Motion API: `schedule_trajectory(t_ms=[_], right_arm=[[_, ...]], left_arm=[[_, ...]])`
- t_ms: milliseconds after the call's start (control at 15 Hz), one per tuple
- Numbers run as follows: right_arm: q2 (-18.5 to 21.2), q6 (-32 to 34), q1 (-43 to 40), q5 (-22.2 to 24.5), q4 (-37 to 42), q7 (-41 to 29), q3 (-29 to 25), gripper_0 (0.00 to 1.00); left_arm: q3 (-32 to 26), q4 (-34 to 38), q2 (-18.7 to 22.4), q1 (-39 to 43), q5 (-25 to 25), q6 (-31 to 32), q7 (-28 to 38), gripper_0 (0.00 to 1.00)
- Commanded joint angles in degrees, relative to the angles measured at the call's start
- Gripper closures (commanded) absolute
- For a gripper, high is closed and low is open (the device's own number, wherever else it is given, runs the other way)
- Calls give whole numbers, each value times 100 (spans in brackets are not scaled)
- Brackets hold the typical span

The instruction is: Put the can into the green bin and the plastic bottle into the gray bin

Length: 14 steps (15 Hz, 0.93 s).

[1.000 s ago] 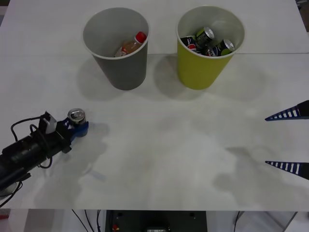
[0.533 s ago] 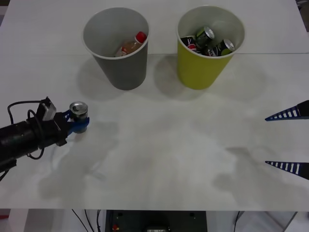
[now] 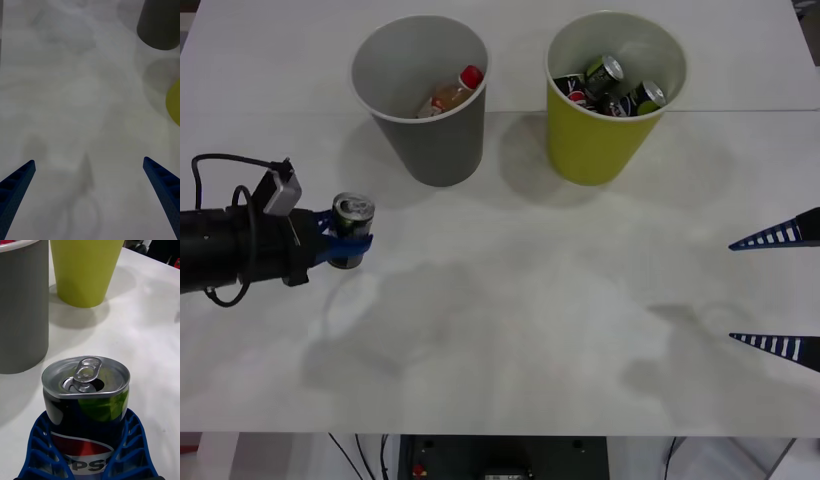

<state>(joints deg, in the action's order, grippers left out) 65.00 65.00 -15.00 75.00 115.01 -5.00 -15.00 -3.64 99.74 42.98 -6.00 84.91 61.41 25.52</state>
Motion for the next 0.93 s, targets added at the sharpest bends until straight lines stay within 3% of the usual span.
schedule_trajectory(t_ms=[67,333,600,800,933], right_arm=[[0,0,0,0,-1,0,0,0],[0,0,0,0,-1,0,0,0],[0,0,0,0,-1,0,0,0],[0,0,0,0,-1,0,0,0],[0,0,0,0,-1,0,0,0]], left_arm=[[-172,722,18,-41,465,389,823,100],[-331,1672,35,-428,1265,1066,2203,100],[-383,1733,27,-1536,1783,1963,3425,100],[-252,1724,-299,-2230,2126,2367,4119,100],[-252,1724,-633,-2590,2390,2780,4137,100]])
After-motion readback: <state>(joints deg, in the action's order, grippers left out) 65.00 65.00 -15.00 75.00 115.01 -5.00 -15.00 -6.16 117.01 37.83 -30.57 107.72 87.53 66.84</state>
